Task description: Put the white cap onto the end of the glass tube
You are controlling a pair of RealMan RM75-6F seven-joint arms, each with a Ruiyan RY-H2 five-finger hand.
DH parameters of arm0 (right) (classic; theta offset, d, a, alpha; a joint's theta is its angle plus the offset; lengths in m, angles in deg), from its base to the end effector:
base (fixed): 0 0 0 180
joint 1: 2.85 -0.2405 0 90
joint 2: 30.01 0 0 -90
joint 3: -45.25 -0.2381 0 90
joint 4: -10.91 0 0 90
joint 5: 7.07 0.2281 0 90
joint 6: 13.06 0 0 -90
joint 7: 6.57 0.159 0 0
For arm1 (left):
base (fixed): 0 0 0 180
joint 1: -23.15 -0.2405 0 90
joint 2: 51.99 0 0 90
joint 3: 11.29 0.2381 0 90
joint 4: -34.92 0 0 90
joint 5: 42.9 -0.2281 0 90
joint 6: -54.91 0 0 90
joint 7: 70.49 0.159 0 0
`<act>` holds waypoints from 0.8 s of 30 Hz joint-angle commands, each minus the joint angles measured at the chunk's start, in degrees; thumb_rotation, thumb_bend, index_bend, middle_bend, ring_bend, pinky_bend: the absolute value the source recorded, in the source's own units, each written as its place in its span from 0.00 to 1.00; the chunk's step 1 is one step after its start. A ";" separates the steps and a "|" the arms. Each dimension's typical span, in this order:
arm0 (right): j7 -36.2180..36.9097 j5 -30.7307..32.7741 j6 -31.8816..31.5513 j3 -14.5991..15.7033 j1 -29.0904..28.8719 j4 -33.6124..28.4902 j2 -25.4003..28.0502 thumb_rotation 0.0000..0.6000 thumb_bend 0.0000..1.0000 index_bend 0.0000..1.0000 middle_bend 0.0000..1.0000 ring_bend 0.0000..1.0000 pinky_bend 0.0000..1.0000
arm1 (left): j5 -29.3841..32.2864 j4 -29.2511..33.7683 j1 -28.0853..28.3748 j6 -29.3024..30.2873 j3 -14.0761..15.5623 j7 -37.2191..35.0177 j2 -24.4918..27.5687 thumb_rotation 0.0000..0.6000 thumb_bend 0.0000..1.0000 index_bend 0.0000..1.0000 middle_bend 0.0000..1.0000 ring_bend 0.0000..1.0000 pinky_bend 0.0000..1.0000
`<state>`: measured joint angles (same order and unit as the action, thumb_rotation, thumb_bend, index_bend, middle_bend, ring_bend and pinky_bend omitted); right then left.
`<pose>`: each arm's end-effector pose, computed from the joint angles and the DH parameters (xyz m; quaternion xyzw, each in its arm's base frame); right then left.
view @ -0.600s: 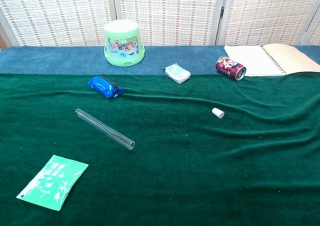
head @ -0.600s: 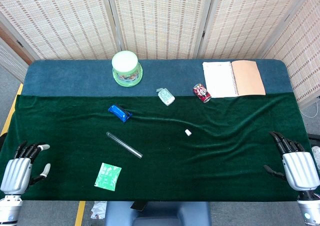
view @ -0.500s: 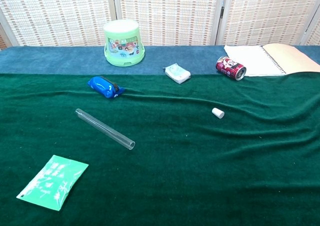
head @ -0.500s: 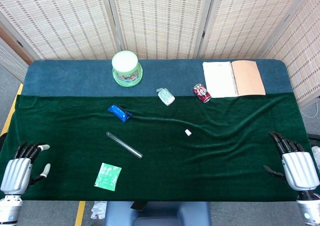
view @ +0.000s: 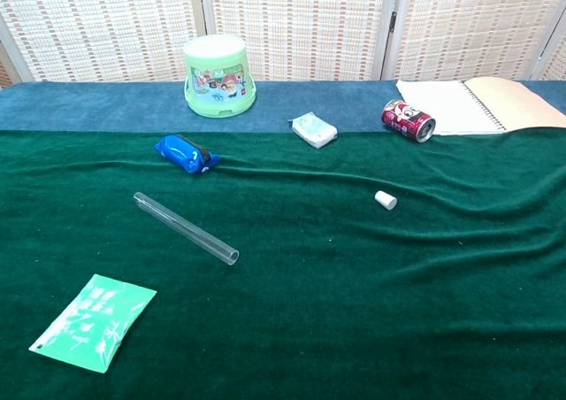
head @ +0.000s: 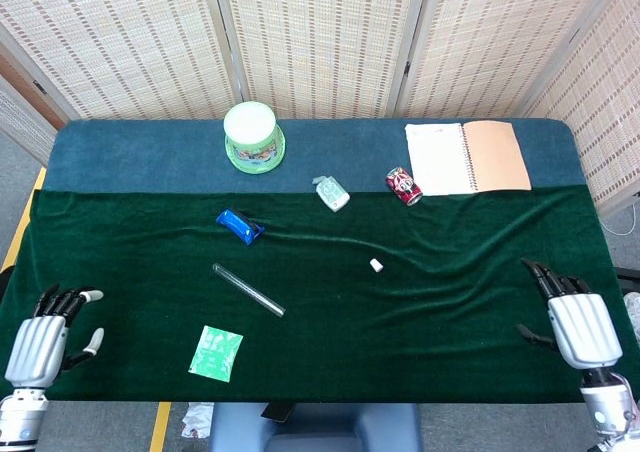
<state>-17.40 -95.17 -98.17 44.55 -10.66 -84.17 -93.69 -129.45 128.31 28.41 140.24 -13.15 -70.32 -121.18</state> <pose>-0.2802 -0.2012 0.1245 0.6495 -0.3263 0.3563 0.5871 -0.2855 0.1929 0.1029 -0.5830 -0.4182 -0.4182 0.5571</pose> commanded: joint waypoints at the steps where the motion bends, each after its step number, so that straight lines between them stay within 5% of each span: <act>1: -2.02 1.78 5.45 -2.51 -4.18 0.62 -1.79 0.90 0.16 0.11 0.23 0.34 0.32 | 0.03 0.14 0.06 -0.03 -0.06 0.13 -0.03 1.00 0.41 0.31 0.26 0.22 0.11; 12: -6.17 8.40 20.86 -8.77 -16.84 7.06 -11.52 0.90 0.16 0.10 0.20 0.28 0.32 | 0.74 0.32 -0.20 -0.17 -0.06 0.26 0.31 1.00 0.41 0.31 0.26 0.23 0.11; 24: -11.30 14.88 31.45 -11.34 -27.38 20.67 -23.63 0.89 0.16 0.10 0.17 0.24 0.31 | 2.45 -0.63 0.35 -2.02 -0.42 0.04 -0.12 1.00 0.41 0.31 0.26 0.23 0.11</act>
<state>-27.69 -81.60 -68.39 33.74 -36.23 -66.01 -114.99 -127.08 127.74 28.71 138.28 -13.53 -70.27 -121.26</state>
